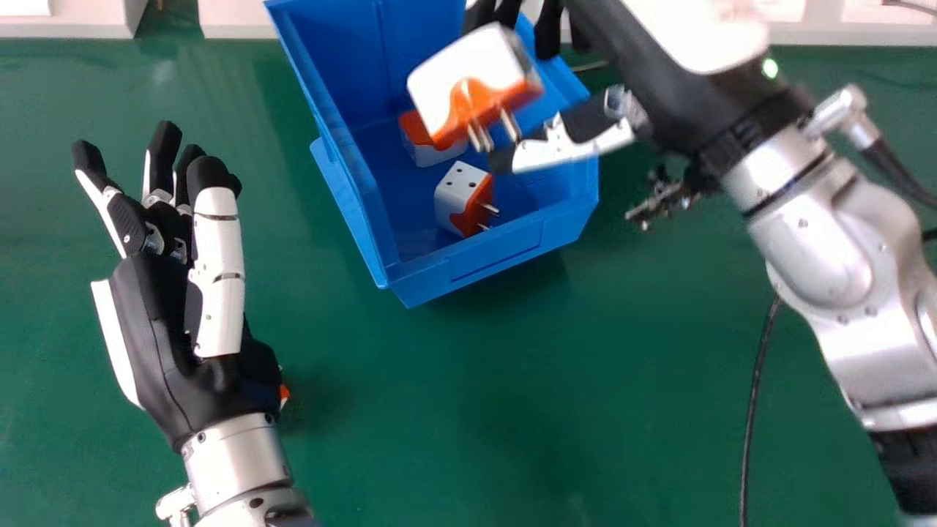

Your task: Pick all objects and put in blue box

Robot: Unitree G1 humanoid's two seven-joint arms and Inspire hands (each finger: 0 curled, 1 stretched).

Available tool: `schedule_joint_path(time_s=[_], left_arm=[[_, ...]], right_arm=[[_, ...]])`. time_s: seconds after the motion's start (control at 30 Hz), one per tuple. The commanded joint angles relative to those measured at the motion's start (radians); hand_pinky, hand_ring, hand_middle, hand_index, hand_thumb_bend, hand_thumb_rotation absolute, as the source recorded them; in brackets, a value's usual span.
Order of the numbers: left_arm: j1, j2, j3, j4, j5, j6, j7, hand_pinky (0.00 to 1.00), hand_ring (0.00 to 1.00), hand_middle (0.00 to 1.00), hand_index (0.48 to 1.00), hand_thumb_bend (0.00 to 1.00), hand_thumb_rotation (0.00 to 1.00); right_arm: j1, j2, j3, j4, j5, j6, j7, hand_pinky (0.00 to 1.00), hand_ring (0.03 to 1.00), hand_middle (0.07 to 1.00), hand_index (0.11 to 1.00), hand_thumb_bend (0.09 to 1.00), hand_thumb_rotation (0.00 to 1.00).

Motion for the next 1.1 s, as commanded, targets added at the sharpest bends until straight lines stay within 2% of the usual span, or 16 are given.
schedule_joint_path(time_s=[0.0,0.1,0.17,0.27,0.37,0.5,0.63,0.67,0.73,0.77,0.83,0.87,0.93,0.97,1.0,1.07], left_arm=[[-0.010,-0.106,-0.002,-0.022,0.002,0.000,0.006,0.85,0.92,0.93,0.900,0.46,0.47],[-0.018,-0.105,0.002,-0.022,-0.001,0.007,0.007,0.85,0.91,0.93,0.897,0.46,0.48],[-0.024,-0.101,0.004,-0.015,-0.001,0.004,0.002,0.84,0.91,0.93,0.897,0.47,0.48],[-0.030,-0.100,0.007,-0.008,0.005,-0.001,0.001,0.84,0.91,0.93,0.895,0.46,0.49],[-0.031,-0.100,0.011,-0.004,-0.004,-0.016,-0.006,0.84,0.91,0.93,0.895,0.46,0.48],[-0.021,-0.103,0.002,-0.015,0.006,-0.009,-0.005,0.86,0.92,0.93,0.907,0.44,0.48],[-0.013,-0.106,-0.003,-0.019,0.008,-0.012,-0.004,0.87,0.93,0.94,0.917,0.44,0.50],[-0.012,-0.108,-0.002,-0.018,0.010,-0.014,-0.001,0.87,0.93,0.94,0.917,0.44,0.50],[-0.012,-0.107,-0.001,-0.015,0.011,-0.018,-0.003,0.86,0.92,0.93,0.911,0.43,0.49],[-0.013,-0.105,0.001,-0.013,0.009,-0.018,-0.005,0.86,0.92,0.93,0.912,0.43,0.49],[-0.016,-0.101,0.004,-0.007,0.005,-0.020,-0.009,0.86,0.92,0.93,0.912,0.43,0.48],[-0.017,-0.099,0.005,-0.005,0.006,-0.019,-0.011,0.86,0.92,0.93,0.911,0.43,0.48],[-0.019,-0.096,0.006,-0.003,0.009,-0.016,-0.012,0.86,0.92,0.93,0.911,0.43,0.48],[-0.020,-0.095,0.005,-0.002,0.011,-0.015,-0.013,0.86,0.92,0.93,0.911,0.43,0.49],[-0.020,-0.095,0.005,-0.001,0.013,-0.015,-0.013,0.86,0.92,0.93,0.912,0.43,0.50],[-0.020,-0.097,0.006,-0.001,0.018,-0.015,-0.009,0.86,0.92,0.93,0.910,0.43,0.50]], right_arm=[[-0.124,0.025,-0.004,0.115,-0.013,0.028,-0.062,0.29,0.357,0.447,0.521,0.511,0.00],[-0.232,0.056,0.030,0.309,-0.053,0.024,-0.146,0.30,0.367,0.469,0.531,0.511,0.00],[-0.303,0.081,0.060,0.456,-0.070,0.011,-0.203,0.30,0.376,0.476,0.524,0.513,0.00],[-0.397,0.125,0.106,0.659,-0.093,0.018,-0.271,0.30,0.379,0.477,0.522,0.513,0.00],[-0.516,0.191,0.200,0.938,-0.166,0.047,-0.383,0.30,0.378,0.474,0.529,0.512,0.00],[-0.572,0.234,0.288,1.133,-0.213,0.046,-0.426,0.31,0.391,0.476,0.534,0.512,0.00],[-0.562,0.231,0.341,1.179,-0.233,0.005,-0.476,0.32,0.395,0.482,0.533,0.512,0.00],[-0.560,0.227,0.365,1.175,-0.250,0.013,-0.479,0.39,0.494,0.590,0.521,0.513,0.04],[-0.560,0.221,0.395,1.164,-0.270,0.032,-0.487,0.56,0.735,0.835,0.699,0.705,0.03],[-0.560,0.218,0.405,1.157,-0.276,0.038,-0.497,0.62,0.808,0.895,0.755,0.750,0.04],[-0.558,0.216,0.412,1.146,-0.278,0.046,-0.518,0.64,0.834,0.916,0.776,0.766,0.04],[-0.558,0.216,0.418,1.140,-0.280,0.051,-0.530,0.68,0.868,0.933,0.807,0.788,0.05],[-0.555,0.214,0.419,1.132,-0.280,0.051,-0.551,0.68,0.868,0.933,0.807,0.788,0.05],[-0.553,0.215,0.419,1.129,-0.281,0.053,-0.574,0.81,0.932,0.966,0.895,0.860,0.10],[-0.550,0.217,0.418,1.127,-0.281,0.057,-0.594,0.90,0.966,0.983,0.947,0.922,0.14],[-0.542,0.221,0.411,1.120,-0.276,0.061,-0.641,0.97,0.991,0.996,0.986,0.979,0.20]])
